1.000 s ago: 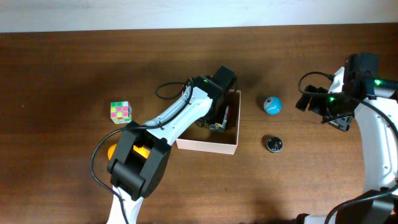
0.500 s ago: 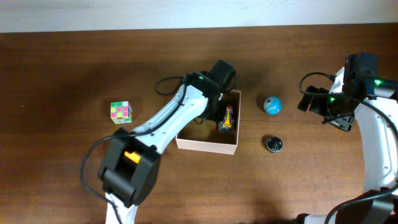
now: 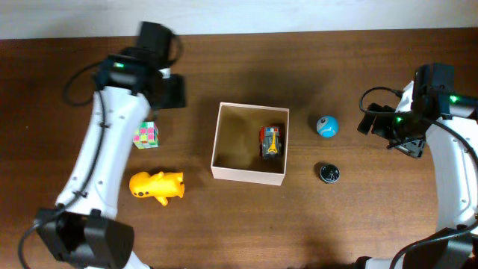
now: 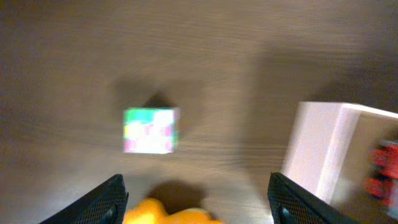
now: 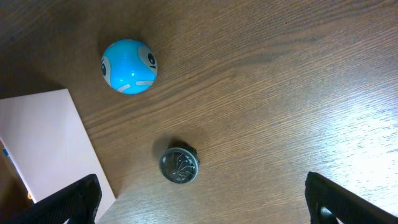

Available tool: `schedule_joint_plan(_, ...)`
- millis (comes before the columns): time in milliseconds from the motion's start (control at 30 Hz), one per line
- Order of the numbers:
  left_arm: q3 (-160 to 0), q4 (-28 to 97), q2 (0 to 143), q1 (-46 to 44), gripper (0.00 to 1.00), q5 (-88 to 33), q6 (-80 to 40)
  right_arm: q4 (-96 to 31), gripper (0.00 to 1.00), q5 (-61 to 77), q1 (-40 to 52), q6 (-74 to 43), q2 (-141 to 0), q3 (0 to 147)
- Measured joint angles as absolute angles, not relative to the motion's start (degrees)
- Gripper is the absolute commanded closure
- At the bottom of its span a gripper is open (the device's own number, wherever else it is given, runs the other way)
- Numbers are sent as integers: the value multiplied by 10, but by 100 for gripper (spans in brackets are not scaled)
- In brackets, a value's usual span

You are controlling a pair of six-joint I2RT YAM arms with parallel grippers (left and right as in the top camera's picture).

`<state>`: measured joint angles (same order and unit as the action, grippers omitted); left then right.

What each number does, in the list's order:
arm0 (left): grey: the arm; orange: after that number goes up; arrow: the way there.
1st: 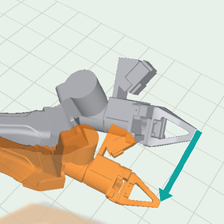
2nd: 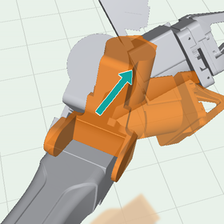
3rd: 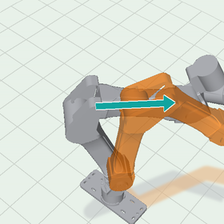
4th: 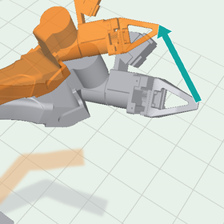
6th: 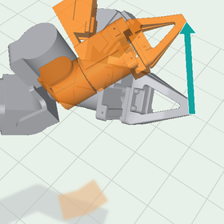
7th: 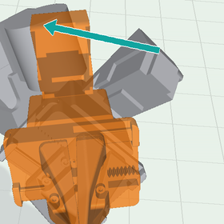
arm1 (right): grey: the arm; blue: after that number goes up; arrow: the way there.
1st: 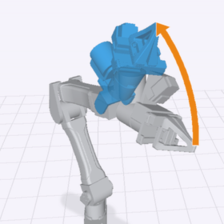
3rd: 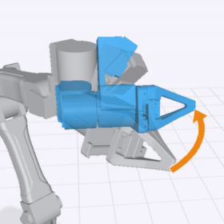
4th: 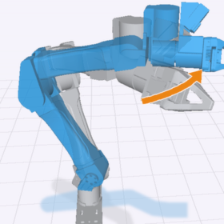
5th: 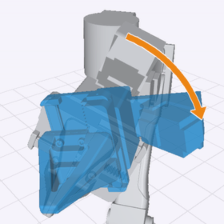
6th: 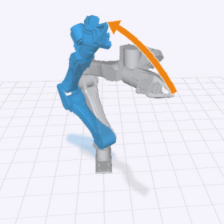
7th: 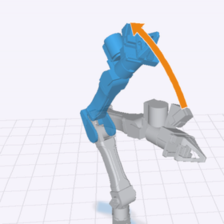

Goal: Pack container
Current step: 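Move the left gripper back and grasp the Rubik's cube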

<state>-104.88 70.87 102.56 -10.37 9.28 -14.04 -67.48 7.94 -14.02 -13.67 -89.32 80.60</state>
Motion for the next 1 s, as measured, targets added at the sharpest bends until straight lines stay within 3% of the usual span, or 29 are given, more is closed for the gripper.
schedule_joint_plan(200, -1026, 704, 1104, -15, 25, 68, -126, -675, 1, 79, -140, -137, -893, 806)
schedule_joint_plan(633, -1018, 685, 1237, -3, 25, 60, -76, -675, 1, 79, -140, -136, -893, 806)
schedule_joint_plan(667, -1018, 683, 1241, -3, 26, 67, -74, -675, 1, 78, -140, -137, -893, 806)
schedule_joint_plan(767, -1020, 681, 1242, -2, 45, 65, -66, -675, 1, 77, -140, -137, -893, 806)
schedule_joint_plan(933, -1022, 681, 1243, 3, 47, 64, -60, -675, 1, 75, -140, -137, -893, 806)
schedule_joint_plan(1000, -1022, 681, 1243, 3, 43, 64, -60, -675, 1, 75, -140, -137, -893, 806)
